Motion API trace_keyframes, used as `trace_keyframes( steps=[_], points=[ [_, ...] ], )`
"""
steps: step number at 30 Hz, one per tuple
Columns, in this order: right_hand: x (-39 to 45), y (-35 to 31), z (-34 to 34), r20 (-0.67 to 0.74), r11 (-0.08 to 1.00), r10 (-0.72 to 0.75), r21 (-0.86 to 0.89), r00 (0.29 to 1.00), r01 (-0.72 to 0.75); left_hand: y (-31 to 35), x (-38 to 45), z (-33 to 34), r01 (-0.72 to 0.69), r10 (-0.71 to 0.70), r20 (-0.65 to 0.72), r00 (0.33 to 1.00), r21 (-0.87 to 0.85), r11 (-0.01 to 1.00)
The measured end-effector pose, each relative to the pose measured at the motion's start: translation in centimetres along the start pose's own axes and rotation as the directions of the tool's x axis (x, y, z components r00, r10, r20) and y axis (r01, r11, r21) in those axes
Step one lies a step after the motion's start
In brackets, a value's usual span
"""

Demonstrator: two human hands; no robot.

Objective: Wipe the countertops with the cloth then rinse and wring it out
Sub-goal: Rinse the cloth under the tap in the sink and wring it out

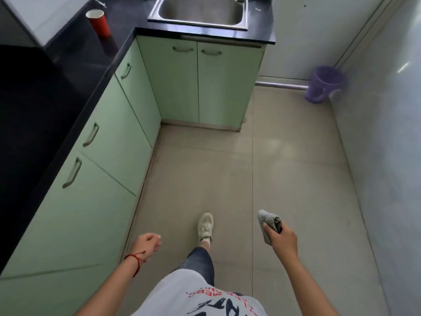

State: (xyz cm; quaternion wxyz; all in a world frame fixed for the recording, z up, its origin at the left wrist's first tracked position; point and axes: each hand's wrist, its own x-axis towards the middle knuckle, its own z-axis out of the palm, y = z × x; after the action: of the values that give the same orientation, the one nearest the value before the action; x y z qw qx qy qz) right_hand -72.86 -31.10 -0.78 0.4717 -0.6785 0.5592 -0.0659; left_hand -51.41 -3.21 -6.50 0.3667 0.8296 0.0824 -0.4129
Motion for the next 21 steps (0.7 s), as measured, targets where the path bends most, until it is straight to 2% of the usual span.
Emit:
trace_keyframes(
  steps=[5,13,17,21],
  points=[
    [9.9,-6.8,0.9,-0.021,1.0,0.017,0.012,1.0,-0.017,11.3,7.7,-0.2,0.023,-0.022,0.023,0.999,-0.034,0.999],
    [22.4,-15.6,1.6,-0.037,0.998,0.062,0.022,0.997,-0.062,30.8,17.5,-0.1,-0.099,0.1,0.067,0.993,-0.021,0.995],
    [29.5,-19.0,2.2,-0.038,0.997,0.071,0.02,0.997,-0.07,37.9,22.6,0.5,-0.135,0.136,0.075,0.988,-0.014,0.991],
    [37.9,-23.2,3.4,-0.013,0.997,0.066,0.046,0.998,-0.065,43.1,27.1,0.5,-0.096,0.098,0.036,0.995,-0.04,0.995]
  ],
)
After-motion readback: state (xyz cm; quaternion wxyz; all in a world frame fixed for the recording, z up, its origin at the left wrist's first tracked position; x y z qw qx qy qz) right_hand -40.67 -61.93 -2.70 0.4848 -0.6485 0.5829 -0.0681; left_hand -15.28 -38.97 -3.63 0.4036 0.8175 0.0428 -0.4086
